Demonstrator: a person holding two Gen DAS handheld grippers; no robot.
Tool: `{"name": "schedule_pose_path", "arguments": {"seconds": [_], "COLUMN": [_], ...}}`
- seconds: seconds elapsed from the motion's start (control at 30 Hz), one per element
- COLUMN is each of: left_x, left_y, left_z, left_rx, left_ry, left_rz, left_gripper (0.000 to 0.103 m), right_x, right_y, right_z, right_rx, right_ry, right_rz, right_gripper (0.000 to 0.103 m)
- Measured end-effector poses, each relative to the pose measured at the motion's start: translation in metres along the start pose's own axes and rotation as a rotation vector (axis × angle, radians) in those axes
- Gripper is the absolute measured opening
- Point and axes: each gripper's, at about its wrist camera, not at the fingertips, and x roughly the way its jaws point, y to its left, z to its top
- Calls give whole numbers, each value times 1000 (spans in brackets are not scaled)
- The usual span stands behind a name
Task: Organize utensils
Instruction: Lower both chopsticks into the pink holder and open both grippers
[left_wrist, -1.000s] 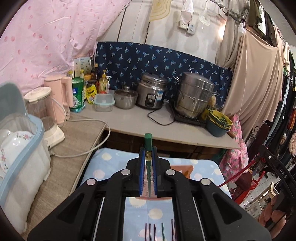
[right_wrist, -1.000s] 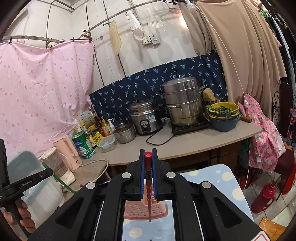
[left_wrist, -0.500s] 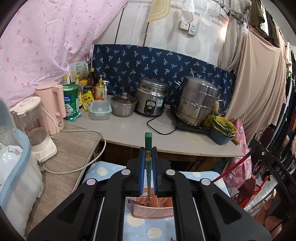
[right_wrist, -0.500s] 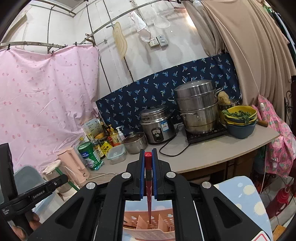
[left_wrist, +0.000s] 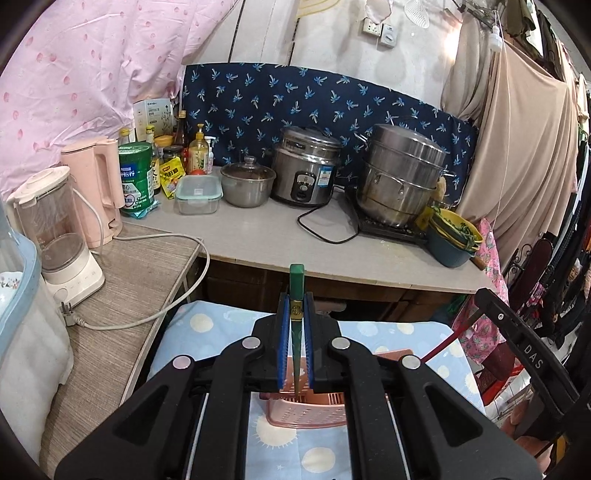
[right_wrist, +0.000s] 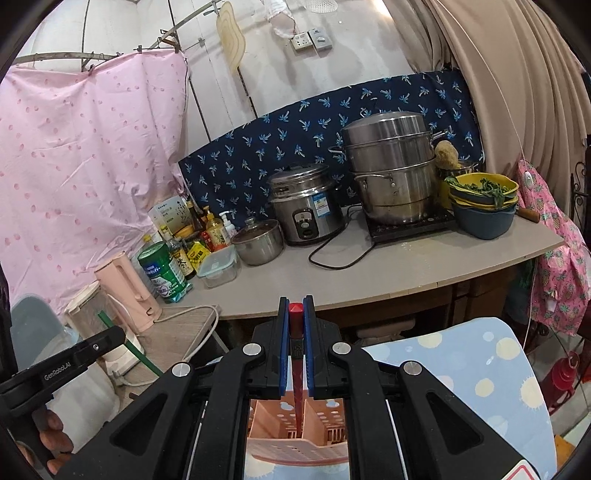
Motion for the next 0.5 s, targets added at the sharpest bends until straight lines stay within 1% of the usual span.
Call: {"name": "schedule_pose_path", "arguments": {"seconds": [0.07,0.13,0.17,0.23,0.3,0.43,0.5], "left_x": [2,1,1,-1,-4,-13,-16], "left_y": [0,1,2,3,4,5,5], "left_z": [-3,-4,-5,-5,-6,-10,-14], "left_rx": [2,1,3,-1,-7,6,6], "left_ry": [5,-6,-10,-11,-12,-23,-18], "left_rz": [2,21,22,32,39,62,72], "left_gripper": [8,8,8,12,19,20,21], "right_x": [-1,-5,-7,-12,-17,-28,-35], "right_y": [-3,-3,-3,-3,-4,-8,-11], "right_z": [-2,-2,-3,-3,-3,-6,-11], "right_rx": [4,2,-2,-11,-7,-4,-1], "right_ry": [-1,-8,-11,-17,-21,-23,-17], "right_rz": [-5,-6,-9,-13,-15,-6,-3], "right_gripper": [7,13,13,15,18,25,26]}}
